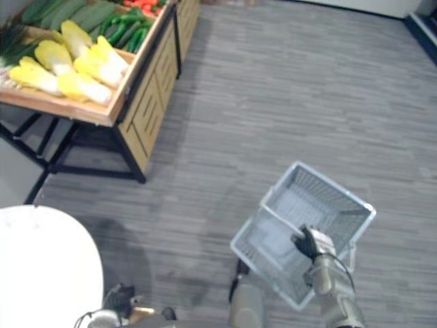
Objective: Pick vegetable in the basket
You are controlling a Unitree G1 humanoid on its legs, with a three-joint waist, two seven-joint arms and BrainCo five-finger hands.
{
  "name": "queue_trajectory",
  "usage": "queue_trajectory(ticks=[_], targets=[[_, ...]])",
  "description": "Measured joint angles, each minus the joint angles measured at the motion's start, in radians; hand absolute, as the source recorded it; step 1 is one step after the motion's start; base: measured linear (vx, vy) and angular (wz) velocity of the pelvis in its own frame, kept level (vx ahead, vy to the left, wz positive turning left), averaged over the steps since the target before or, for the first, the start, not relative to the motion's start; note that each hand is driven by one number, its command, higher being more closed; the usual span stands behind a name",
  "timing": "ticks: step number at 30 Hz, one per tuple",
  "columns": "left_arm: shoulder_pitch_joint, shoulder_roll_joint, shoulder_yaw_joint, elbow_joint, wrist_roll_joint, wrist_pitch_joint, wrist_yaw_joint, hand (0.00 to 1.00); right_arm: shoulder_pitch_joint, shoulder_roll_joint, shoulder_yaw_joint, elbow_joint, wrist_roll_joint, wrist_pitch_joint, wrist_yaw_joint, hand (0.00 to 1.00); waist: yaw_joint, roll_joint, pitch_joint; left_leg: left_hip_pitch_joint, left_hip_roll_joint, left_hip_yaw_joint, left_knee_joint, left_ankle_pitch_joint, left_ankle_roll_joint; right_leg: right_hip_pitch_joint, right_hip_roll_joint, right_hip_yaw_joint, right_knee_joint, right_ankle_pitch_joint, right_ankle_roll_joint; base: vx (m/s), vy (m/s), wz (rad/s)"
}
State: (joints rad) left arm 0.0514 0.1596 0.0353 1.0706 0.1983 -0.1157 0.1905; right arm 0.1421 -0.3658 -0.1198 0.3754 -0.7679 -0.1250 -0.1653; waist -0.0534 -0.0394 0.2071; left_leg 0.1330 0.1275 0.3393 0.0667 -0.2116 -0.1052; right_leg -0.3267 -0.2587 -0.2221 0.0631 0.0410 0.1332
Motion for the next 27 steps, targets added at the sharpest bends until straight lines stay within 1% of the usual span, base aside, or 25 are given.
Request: queue_trajectory(ticks=[1,2,3,4,5,6,7,8,9,10,11,12,13,15,16,18,19,20,21,22,23,24,25,26,27], targets=[[0.001,0.004,0.001,-0.003,0.0,-0.003,0.0,0.0,0.007,0.013,-0.005,-0.008,-0.005,0.014,-0.001,1.0,0.002,-0.007,-0.003,0.021,0.0,-0.011,0.0,-0.021,-0.034,0.002,-0.008,0.0,0.012,0.016,-0.012,0.42,-0.336,0.28],[-0.001,-0.004,0.008,-0.007,0.0,-0.003,0.001,0.0,0.007,0.005,-0.027,-0.02,-0.008,0.015,-0.001,1.0,-0.001,0.017,-0.005,0.043,0.036,-0.021,-0.001,-0.038,-0.068,-0.012,0.013,0.0,0.077,0.104,-0.018,0.38,-0.311,0.24],[0.001,-0.02,0.009,-0.009,0.0,-0.005,0.001,0.0,0.007,-0.005,-0.033,-0.023,-0.008,0.015,-0.001,1.0,0.0,0.053,-0.01,0.047,0.07,-0.023,-0.001,-0.042,-0.083,-0.024,0.037,-0.01,0.117,0.083,-0.022,0.43,-0.285,0.02],[0.01,-0.039,0.015,-0.014,0.0,-0.008,0.001,0.0,0.0,-0.011,-0.029,-0.023,-0.008,0.016,0.0,1.0,0.009,0.095,-0.023,0.029,0.119,-0.028,0.041,-0.029,-0.105,-0.044,0.075,-0.028,0.164,0.024,-0.042,0.44,-0.321,-0.16],[0.011,-0.048,0.024,-0.014,0.0,-0.007,0.001,0.0,-0.013,-0.008,-0.021,-0.024,-0.009,0.012,0.0,1.0,0.011,0.1,-0.024,-0.017,0.153,-0.06,0.138,0.007,-0.11,-0.052,0.092,-0.034,0.204,-0.011,-0.073,0.44,-0.333,-0.18],[0.011,-0.054,0.03,-0.011,0.0,-0.006,0.001,0.0,-0.014,-0.009,-0.021,-0.024,-0.008,0.01,0.0,1.0,0.01,0.1,-0.024,-0.041,0.168,-0.081,0.191,0.031,-0.101,-0.047,0.099,-0.042,0.22,-0.019,-0.079,0.43,-0.395,-0.01],[0.012,-0.06,0.049,-0.008,-0.001,-0.006,0.001,0.0,-0.012,-0.01,-0.021,-0.032,-0.008,0.009,0.0,1.0,0.009,0.099,-0.023,-0.081,0.195,-0.116,0.301,0.097,-0.08,-0.015,0.113,-0.058,0.233,-0.056,-0.097,0.34,-0.303,0.1],[0.013,-0.06,0.054,-0.007,-0.001,-0.005,0.002,0.0,-0.005,-0.011,-0.02,-0.036,-0.008,0.009,0.0,1.0,0.009,0.099,-0.023,-0.098,0.21,-0.13,0.36,0.138,-0.064,0.008,0.121,-0.069,0.235,-0.071,-0.107,0.49,-0.418,0.12],[0.016,-0.059,0.075,-0.007,-0.014,-0.005,0.002,0.0,0.02,-0.015,-0.02,-0.046,-0.008,0.01,0.0,1.0,0.013,0.095,-0.021,-0.143,0.247,-0.137,0.498,0.281,0.004,0.082,0.135,-0.087,0.224,-0.101,-0.126,0.48,-0.371,0.07],[0.016,-0.056,0.082,-0.006,-0.031,-0.004,0.003,0.0,0.027,-0.02,-0.02,-0.05,-0.007,0.008,-0.001,1.0,0.021,0.077,-0.012,-0.172,0.271,-0.126,0.593,0.309,0.027,0.129,0.139,-0.088,0.197,-0.115,-0.131,0.47,-0.351,0.01],[0.015,-0.056,0.085,-0.007,-0.033,-0.005,0.003,0.0,0.031,-0.024,-0.021,-0.05,-0.007,0.009,-0.001,1.0,0.027,0.077,-0.013,-0.195,0.283,-0.109,0.662,0.28,0.032,0.158,0.143,-0.087,0.176,-0.119,-0.134,0.37,-0.225,-0.07],[0.015,-0.056,0.091,-0.011,-0.038,-0.006,0.004,0.0,0.036,-0.031,-0.019,-0.051,-0.007,0.009,0.0,1.0,0.031,0.077,-0.013,-0.243,0.28,-0.088,0.753,0.217,0.041,0.209,0.148,-0.084,0.134,-0.12,-0.134,0.31,-0.168,-0.06],[0.016,-0.055,0.092,-0.014,-0.038,-0.005,0.005,0.0,0.042,-0.034,-0.021,-0.05,-0.007,0.012,-0.001,1.0,0.032,0.076,-0.012,-0.285,0.259,-0.064,0.785,0.162,0.042,0.257,0.148,-0.085,0.093,-0.125,-0.137,0.29,-0.133,-0.01],[0.016,-0.054,0.092,-0.017,-0.038,-0.006,0.008,0.0,0.048,-0.037,-0.021,-0.049,-0.007,0.013,-0.001,1.0,0.037,0.076,-0.012,-0.344,0.223,-0.041,0.782,0.112,0.04,0.299,0.151,-0.092,0.055,-0.133,-0.145,0.22,-0.044,0.08],[0.015,-0.049,0.091,-0.017,-0.037,-0.005,0.011,0.0,0.05,-0.039,-0.023,-0.049,-0.007,0.013,-0.001,1.0,0.041,0.073,-0.01,-0.404,0.186,0.002,0.728,0.09,0.04,0.327,0.151,-0.103,0.037,-0.141,-0.14,0.22,0.006,0.14],[0.017,-0.047,0.09,-0.015,-0.036,-0.001,0.012,0.0,0.056,-0.039,-0.029,-0.046,-0.007,0.014,-0.001,1.0,0.046,0.07,-0.009,-0.442,0.14,0.044,0.611,0.084,0.049,0.352,0.144,-0.119,0.028,-0.146,-0.119,0.24,0.063,0.22],[0.02,-0.049,0.09,-0.016,-0.027,0.006,0.014,0.0,0.061,-0.04,-0.034,-0.04,-0.007,0.016,-0.002,1.0,0.05,0.067,-0.008,-0.446,0.082,0.06,0.453,0.092,0.042,0.372,0.132,-0.138,0.024,-0.157,-0.103,0.29,0.143,0.31],[0.024,-0.053,0.089,-0.015,-0.026,0.011,0.015,0.0,0.059,-0.04,-0.037,-0.026,-0.008,0.017,-0.003,1.0,0.054,0.07,-0.01,-0.439,0.021,0.051,0.271,0.139,0.027,0.392,0.123,-0.148,0.02,-0.167,-0.087,0.26,0.157,0.31],[0.028,-0.056,0.089,-0.015,-0.024,0.011,0.016,0.0,0.057,-0.041,-0.037,-0.016,-0.008,0.017,-0.004,1.0,0.056,0.073,-0.011,-0.435,-0.005,0.029,0.18,0.173,0.021,0.402,0.123,-0.151,0.016,-0.172,-0.079,0.28,0.199,0.14],[0.042,-0.065,0.089,-0.014,-0.019,0.011,0.021,0.0,0.056,-0.041,-0.032,0.002,-0.007,0.017,-0.006,1.0,0.072,0.092,-0.019,-0.417,-0.035,-0.04,0.019,0.236,0.003,0.425,0.138,-0.148,0.008,-0.186,-0.06,0.31,0.224,-0.15],[0.06,-0.071,0.089,-0.008,-0.018,0.013,0.024,0.0,0.052,-0.038,-0.017,0.016,-0.008,0.017,-0.006,1.0,0.086,0.121,-0.031,-0.406,-0.028,-0.087,-0.008,0.305,0.02,0.444,0.157,-0.125,0.009,-0.208,-0.037,0.31,0.229,-0.23],[0.065,-0.071,0.09,-0.002,-0.018,0.016,0.025,0.0,0.047,-0.034,0.0,0.03,-0.008,0.017,-0.006,1.0,0.091,0.112,-0.031,-0.402,-0.036,-0.089,0.006,0.32,0.04,0.455,0.151,-0.117,0.007,-0.212,-0.036,0.31,0.209,-0.2],[0.073,-0.073,0.094,-0.004,-0.019,0.016,0.03,0.0,0.045,-0.031,0.037,0.033,-0.007,0.01,-0.006,1.0,0.098,0.084,-0.03,-0.401,-0.057,-0.076,0.032,0.294,0.072,0.47,0.132,-0.102,0.001,-0.219,-0.04,0.3,0.181,0.0],[0.073,-0.068,0.11,-0.003,-0.018,0.017,0.035,0.0,0.034,-0.031,0.059,0.032,-0.008,0.004,-0.007,1.0,0.1,0.073,-0.029,-0.404,-0.073,-0.064,0.064,0.262,0.106,0.482,0.114,-0.088,-0.005,-0.219,-0.04,0.29,0.161,0.04],[0.073,-0.069,0.112,-0.003,-0.017,0.017,0.035,0.0,0.028,-0.032,0.068,0.032,-0.008,0.001,-0.007,1.0,0.101,0.07,-0.029,-0.405,-0.078,-0.056,0.083,0.246,0.113,0.489,0.108,-0.076,-0.009,-0.219,-0.04,0.28,0.15,-0.08]])
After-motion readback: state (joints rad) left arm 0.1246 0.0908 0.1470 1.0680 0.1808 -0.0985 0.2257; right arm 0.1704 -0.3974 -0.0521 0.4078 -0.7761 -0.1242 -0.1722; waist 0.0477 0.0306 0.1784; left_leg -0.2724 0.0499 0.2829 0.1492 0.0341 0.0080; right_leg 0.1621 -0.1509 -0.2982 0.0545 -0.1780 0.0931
